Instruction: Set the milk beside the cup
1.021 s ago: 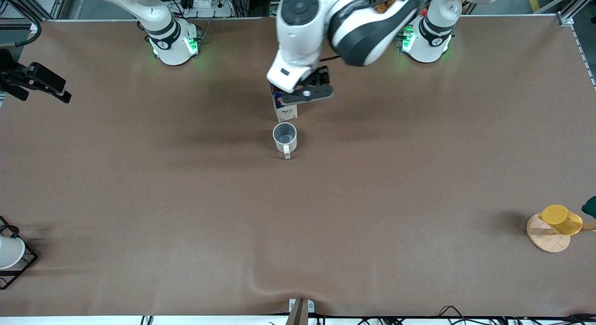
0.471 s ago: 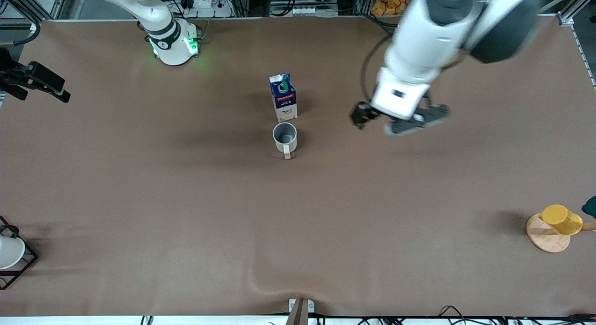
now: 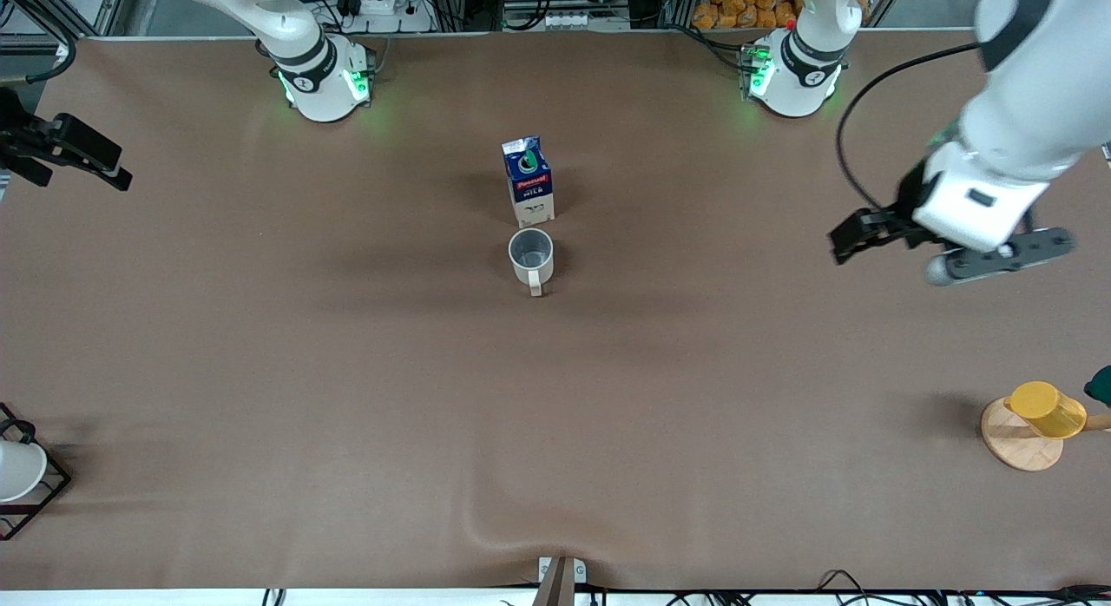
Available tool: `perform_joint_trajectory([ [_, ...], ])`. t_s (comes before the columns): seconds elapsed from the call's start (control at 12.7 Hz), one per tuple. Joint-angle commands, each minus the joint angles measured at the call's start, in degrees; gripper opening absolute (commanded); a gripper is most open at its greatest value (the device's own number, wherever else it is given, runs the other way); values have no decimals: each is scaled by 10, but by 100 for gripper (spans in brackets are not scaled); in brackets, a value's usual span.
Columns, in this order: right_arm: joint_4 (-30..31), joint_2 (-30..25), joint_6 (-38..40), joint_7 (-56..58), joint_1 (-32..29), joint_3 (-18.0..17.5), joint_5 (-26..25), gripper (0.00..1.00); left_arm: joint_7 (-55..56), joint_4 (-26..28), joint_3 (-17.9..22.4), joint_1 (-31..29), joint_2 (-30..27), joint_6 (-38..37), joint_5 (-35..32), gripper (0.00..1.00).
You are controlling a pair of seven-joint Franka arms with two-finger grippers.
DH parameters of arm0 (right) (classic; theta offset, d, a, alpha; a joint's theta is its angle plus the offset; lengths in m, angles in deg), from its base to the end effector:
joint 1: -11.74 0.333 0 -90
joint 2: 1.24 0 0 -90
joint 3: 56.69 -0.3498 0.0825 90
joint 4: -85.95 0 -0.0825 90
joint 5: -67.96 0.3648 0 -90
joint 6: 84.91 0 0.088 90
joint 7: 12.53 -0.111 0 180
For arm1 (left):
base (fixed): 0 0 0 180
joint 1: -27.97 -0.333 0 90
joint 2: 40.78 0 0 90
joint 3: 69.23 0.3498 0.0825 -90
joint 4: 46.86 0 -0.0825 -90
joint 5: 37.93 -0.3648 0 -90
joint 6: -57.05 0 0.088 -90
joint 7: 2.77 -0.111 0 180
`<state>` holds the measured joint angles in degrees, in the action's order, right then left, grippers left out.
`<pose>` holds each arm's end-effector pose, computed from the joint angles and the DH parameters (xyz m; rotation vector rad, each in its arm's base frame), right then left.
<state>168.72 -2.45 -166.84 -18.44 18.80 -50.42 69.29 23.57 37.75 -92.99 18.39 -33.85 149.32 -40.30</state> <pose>0.5125 0.0090 0.7092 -3.1131 0.1340 -0.0076 0.5648 -0.1212 0.6385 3.1088 0.3344 0.0297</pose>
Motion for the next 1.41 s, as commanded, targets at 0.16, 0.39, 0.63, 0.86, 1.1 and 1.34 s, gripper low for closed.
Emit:
perform_joint_trajectory([
  [0.16,-11,2,10,-3,-11,-6,10,100,-90,15,-8,-59,-35,-23,-3,100],
  [0.39,-11,2,9,-3,-11,-6,10,100,-96,30,63,-3,-53,-31,3,100],
  [0.63,-11,2,9,-3,-11,-6,9,100,-101,56,143,70,-80,-31,11,100],
  [0.86,-12,2,8,-3,-11,-6,9,100,-131,52,160,79,-81,-31,23,100],
  [1.1,-11,2,7,-3,-11,-6,10,100,-142,50,166,80,-82,-34,23,100],
  [1.34,-12,2,7,-3,-11,-6,10,100,-142,49,168,79,-84,-46,25,100],
])
